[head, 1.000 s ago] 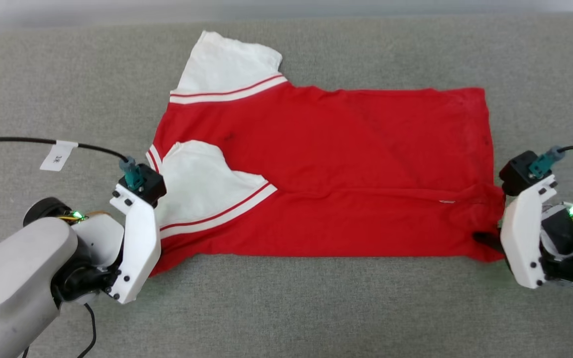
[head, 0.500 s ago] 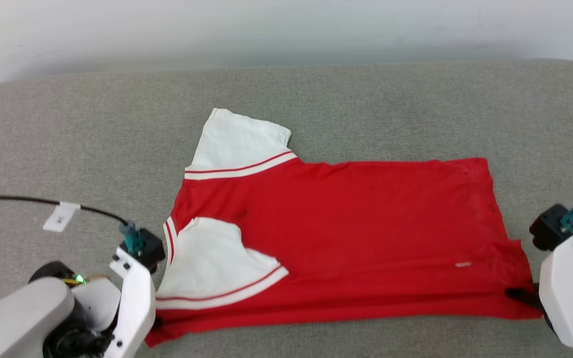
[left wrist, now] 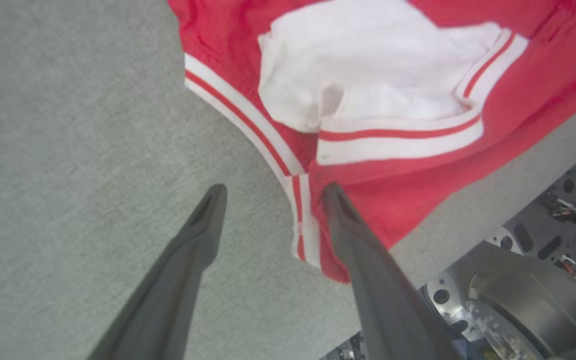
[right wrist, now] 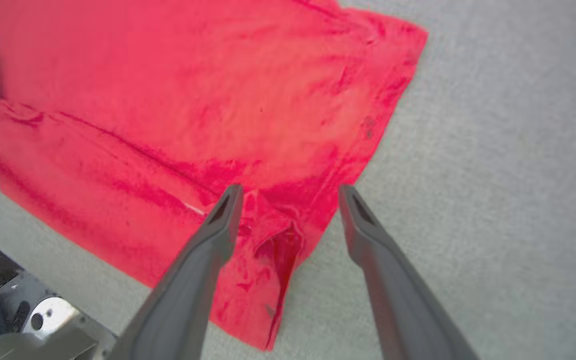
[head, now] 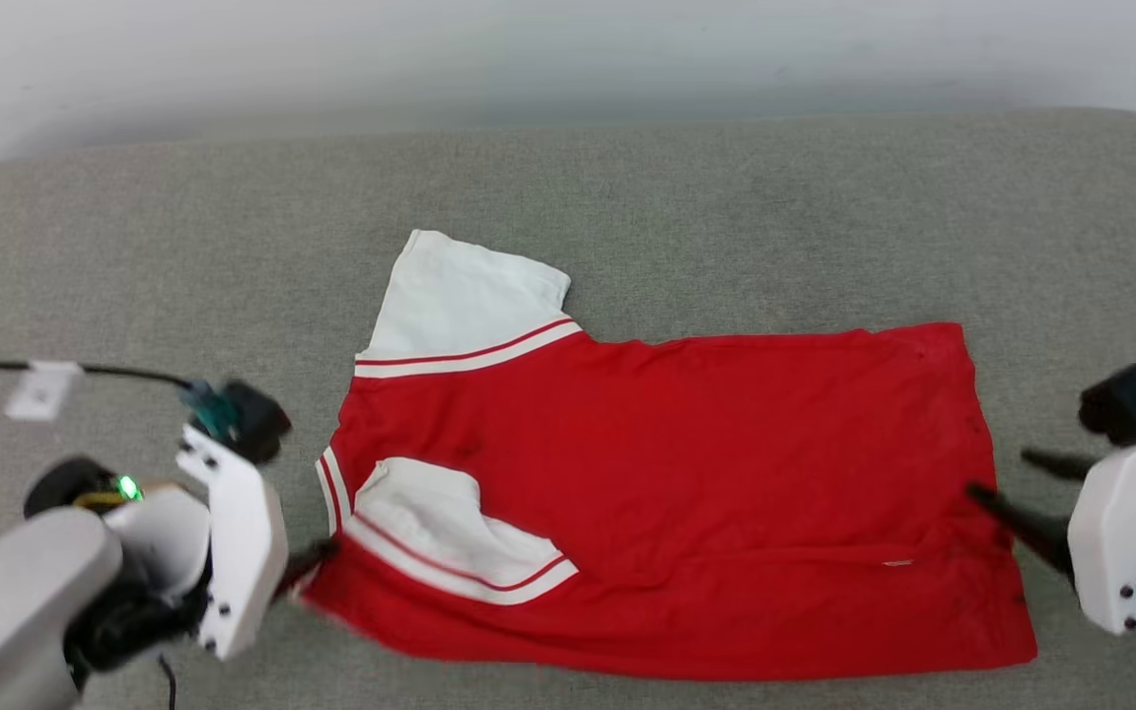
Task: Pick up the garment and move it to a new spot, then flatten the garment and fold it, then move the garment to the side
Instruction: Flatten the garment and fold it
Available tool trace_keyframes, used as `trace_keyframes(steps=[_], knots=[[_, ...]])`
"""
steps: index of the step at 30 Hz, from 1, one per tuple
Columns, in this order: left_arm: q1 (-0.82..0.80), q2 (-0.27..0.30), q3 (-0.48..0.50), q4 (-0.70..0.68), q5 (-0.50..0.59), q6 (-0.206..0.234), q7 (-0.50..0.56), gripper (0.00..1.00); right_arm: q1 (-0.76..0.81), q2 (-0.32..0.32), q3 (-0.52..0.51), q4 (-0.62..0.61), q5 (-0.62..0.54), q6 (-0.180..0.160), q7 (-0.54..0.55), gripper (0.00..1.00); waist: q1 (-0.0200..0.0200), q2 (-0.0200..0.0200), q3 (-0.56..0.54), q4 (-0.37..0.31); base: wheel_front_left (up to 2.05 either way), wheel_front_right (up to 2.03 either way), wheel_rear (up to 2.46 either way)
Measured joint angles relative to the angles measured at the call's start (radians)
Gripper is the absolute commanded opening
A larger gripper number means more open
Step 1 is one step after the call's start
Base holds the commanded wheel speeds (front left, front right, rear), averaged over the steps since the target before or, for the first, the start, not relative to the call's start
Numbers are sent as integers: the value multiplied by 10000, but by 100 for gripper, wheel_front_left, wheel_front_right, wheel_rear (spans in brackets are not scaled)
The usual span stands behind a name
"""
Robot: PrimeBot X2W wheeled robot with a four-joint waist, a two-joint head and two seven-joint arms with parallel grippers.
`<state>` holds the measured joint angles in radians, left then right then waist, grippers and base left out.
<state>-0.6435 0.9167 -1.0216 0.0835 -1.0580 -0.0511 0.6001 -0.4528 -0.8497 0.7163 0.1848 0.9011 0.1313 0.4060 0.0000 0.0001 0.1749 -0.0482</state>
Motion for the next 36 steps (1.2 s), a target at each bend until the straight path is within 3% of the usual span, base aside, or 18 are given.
trace_keyframes(steps=[5, 12, 19, 26, 36], knots=[[-637, -119, 625, 295, 564, 178, -1248, 100, -36, 648, -1183, -23, -1091, 0, -2220, 100, 0, 0, -90, -177, 0, 0, 0], [-1595, -301, 1062, 790, 1026, 261, -1768, 100, 295, 1843, -3200, -483, -2991, -2, -4518, 100, 0, 0, 54, -549, 0, 0, 0], [-3250, -876, 1559, 1833, 1365, 433, -1779, 100, 1586, 3946, -5806, -1923, -5028, 0, -5919, 100, 1, 0, 622, -884, 0, 0, 0], [-4918, -1398, 1638, 2974, 1183, 334, -267, 100, 2658, 5367, -6404, -3356, -6199, -2, -6174, 100, 1, 0, 1505, -1320, 0, 0, 0], [-6811, -1499, 1358, 3889, 527, 205, 3409, 100, 2663, 5917, -6355, -4033, -6598, -2, -6328, 100, 2, 0, 3044, -1966, 0, 0, 0]])
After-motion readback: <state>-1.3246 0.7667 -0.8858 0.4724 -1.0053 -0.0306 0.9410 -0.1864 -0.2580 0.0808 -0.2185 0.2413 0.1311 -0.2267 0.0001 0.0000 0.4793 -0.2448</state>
